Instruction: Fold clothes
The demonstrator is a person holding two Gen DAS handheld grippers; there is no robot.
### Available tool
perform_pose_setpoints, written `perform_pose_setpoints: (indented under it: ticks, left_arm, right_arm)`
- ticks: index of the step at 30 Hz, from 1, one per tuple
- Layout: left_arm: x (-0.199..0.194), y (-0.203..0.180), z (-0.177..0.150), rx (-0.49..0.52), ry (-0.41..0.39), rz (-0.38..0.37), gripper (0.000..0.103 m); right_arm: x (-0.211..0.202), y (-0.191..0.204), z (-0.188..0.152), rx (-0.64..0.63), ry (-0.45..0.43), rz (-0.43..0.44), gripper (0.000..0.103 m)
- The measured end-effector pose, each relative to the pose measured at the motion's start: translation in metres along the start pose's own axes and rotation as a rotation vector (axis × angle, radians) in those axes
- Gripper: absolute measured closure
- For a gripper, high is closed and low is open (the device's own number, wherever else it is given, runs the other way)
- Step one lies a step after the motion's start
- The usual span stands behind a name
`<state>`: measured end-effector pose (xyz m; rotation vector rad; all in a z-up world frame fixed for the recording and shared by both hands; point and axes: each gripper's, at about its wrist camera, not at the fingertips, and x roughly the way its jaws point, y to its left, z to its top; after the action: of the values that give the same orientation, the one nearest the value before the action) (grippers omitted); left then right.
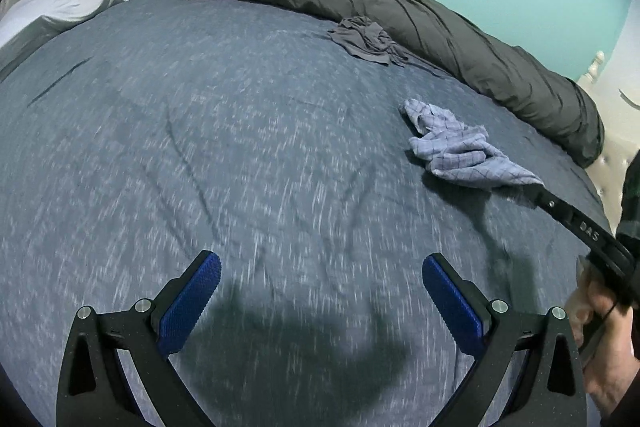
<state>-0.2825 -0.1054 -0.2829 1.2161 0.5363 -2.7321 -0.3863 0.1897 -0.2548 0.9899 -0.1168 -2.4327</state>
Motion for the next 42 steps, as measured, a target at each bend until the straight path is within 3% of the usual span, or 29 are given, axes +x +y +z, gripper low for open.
perform_pose_setpoints:
  ticks: [7,16,21,29,42]
  left_arm:
    - [-0.026,-0.005,-0.029,0.01,-0.031,-0.035,0.0]
    - [-0.088,-0.001,-0.072,-0.007,-0.07,-0.073,0.0]
    - [-0.12,0.011,-0.103,-0.036,-0.065,-0.082,0.0]
    - [-0.141,0.029,-0.137,-0.055,-0.057,-0.09,0.0]
    - [-0.115,0.031,-0.159,-0.019,0.008,-0.102,0.0]
  right_arm:
    - [-0.044,0.02,-0.036,-0.007,-0.039,0.054,0.098]
    - [-0.113,0.055,-0.088,0.009,-0.04,0.077,0.098]
    - [-0.148,0.075,-0.119,0.028,-0.027,0.08,0.098]
    - [-0.191,0.106,-0.147,0.025,-0.039,0.131,0.098]
    - [-0.147,0.104,-0.193,0.094,0.088,0.196,0.094]
